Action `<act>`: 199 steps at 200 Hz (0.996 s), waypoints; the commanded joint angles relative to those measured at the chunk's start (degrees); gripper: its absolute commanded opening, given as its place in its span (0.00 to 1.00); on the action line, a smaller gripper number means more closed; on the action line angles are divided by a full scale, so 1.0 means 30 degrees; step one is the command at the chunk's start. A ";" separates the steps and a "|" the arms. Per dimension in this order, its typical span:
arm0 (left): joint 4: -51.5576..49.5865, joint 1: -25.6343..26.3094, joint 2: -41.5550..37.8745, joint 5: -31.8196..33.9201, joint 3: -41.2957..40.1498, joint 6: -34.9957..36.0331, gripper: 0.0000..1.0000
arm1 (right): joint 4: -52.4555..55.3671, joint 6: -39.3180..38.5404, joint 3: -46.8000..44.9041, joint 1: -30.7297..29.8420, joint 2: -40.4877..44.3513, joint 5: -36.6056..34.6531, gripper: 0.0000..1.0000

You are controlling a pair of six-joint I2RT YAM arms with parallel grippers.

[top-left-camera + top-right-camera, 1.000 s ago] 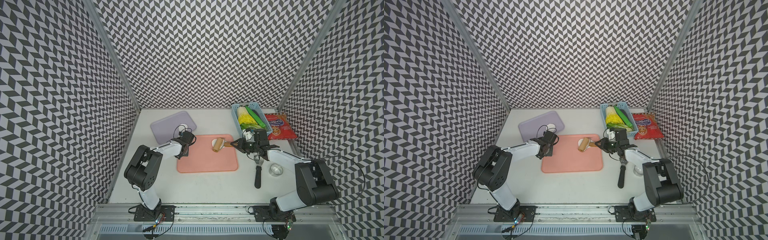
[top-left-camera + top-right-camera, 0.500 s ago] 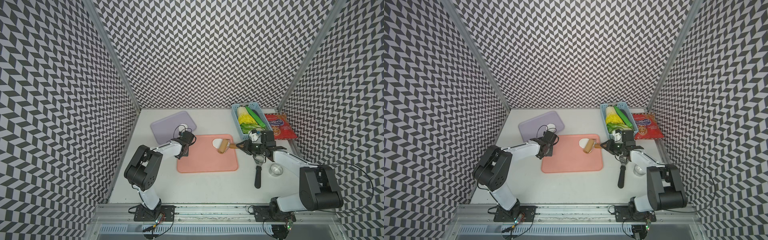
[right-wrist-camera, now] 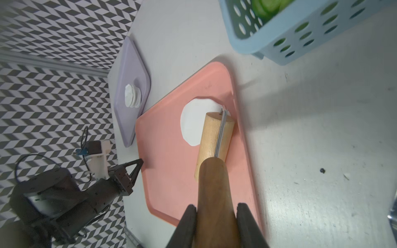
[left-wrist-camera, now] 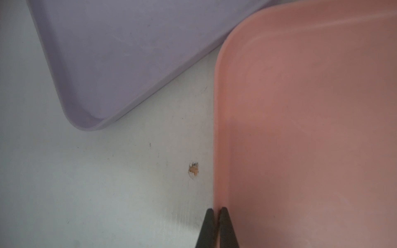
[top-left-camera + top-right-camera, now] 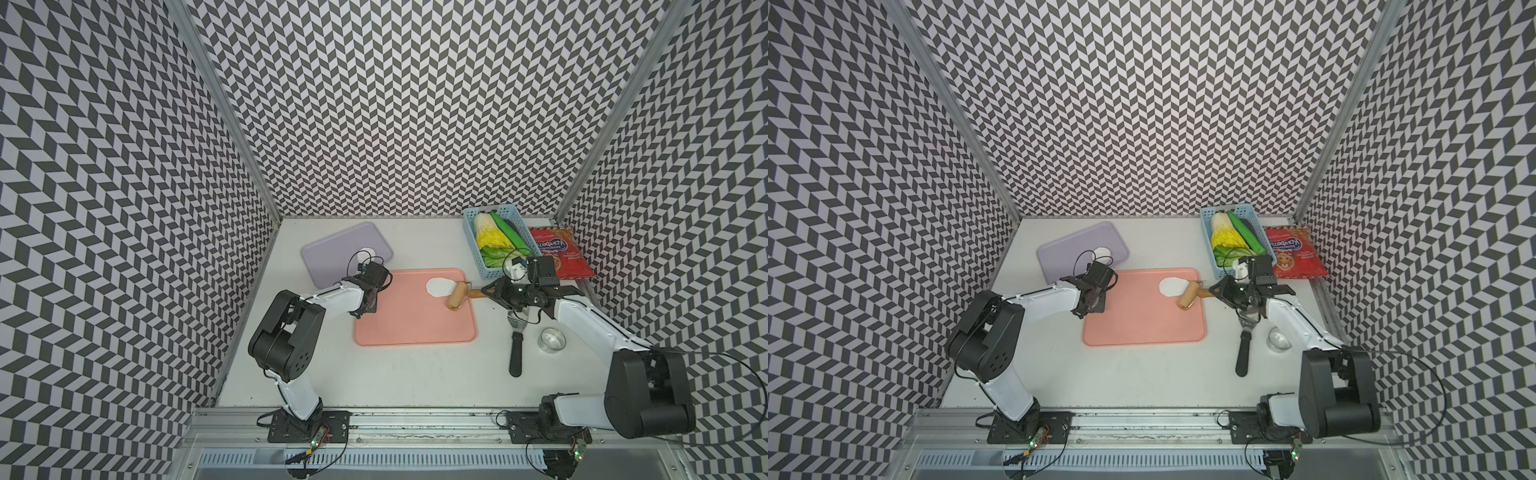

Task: Roll out the dumpling wrappers from the dough
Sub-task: Flatten out the dough on the work surface.

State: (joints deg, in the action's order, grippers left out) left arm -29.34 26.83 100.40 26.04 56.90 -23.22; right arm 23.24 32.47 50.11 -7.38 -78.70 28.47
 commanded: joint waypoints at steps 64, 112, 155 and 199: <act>-0.1345 -0.0126 0.1221 0.0633 -0.0773 -0.0140 0.00 | -0.5354 0.4220 0.2153 -0.3371 -0.3901 -0.0878 0.00; -0.1401 -0.0171 0.1194 0.0802 -0.0771 -0.0140 0.00 | -0.4486 0.3982 -0.1719 -0.2257 -0.4442 -0.1134 0.00; -0.1366 -0.0362 0.1250 0.0661 -0.0687 -0.0140 0.00 | -0.3125 0.2724 -0.4284 -0.0066 -0.3925 -0.0847 0.00; -0.1372 -0.0568 0.1195 0.0694 -0.0655 -0.0140 0.00 | -0.1547 0.1077 -0.5073 0.0685 -0.4062 -0.1228 0.00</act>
State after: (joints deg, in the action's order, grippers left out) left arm -29.34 27.07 100.55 26.61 56.93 -23.22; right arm -1.28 39.94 40.07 -7.09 -87.29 38.61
